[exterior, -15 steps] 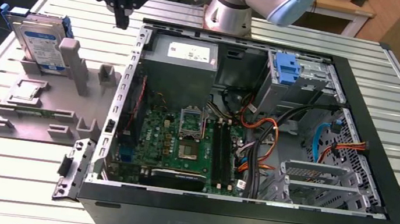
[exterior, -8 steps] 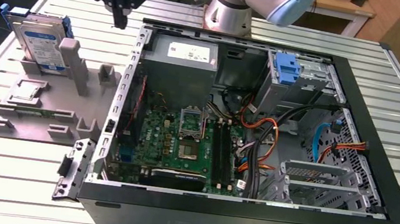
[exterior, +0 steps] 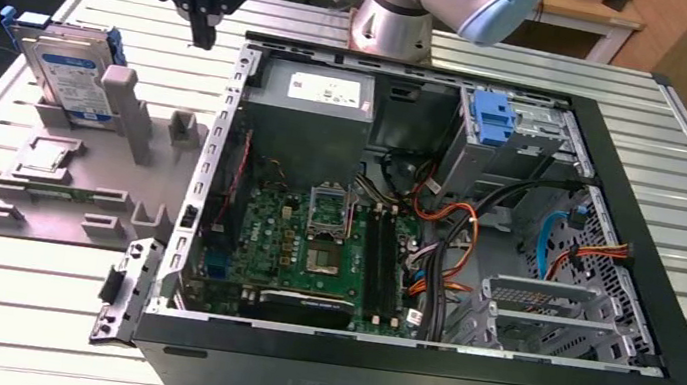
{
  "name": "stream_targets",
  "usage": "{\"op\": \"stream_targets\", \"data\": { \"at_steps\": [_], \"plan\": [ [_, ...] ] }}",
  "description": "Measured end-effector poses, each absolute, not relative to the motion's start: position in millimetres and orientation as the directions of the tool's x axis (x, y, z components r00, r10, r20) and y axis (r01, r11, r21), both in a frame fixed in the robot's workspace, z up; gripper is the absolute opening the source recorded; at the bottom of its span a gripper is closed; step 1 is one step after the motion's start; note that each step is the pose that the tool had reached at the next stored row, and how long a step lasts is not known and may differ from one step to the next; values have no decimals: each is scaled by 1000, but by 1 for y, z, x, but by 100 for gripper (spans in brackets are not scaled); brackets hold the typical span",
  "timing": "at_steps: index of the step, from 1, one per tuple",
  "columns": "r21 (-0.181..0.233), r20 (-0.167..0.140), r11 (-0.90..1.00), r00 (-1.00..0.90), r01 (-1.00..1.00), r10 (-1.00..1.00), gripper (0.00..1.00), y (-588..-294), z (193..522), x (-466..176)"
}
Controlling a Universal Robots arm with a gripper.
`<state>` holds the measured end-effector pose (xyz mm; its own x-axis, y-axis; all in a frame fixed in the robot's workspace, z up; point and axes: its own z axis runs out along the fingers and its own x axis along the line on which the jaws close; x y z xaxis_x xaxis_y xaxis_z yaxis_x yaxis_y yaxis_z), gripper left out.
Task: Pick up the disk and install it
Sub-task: 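Reach for the disk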
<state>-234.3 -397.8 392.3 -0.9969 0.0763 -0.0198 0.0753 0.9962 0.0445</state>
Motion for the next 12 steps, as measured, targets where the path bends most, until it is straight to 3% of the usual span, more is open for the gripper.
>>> {"op": "stream_targets", "data": {
  "at_steps": [12],
  "plan": [
    [44, -20, 996, -997, 75, 76, 10, -398, 392, -239]
  ]
}}
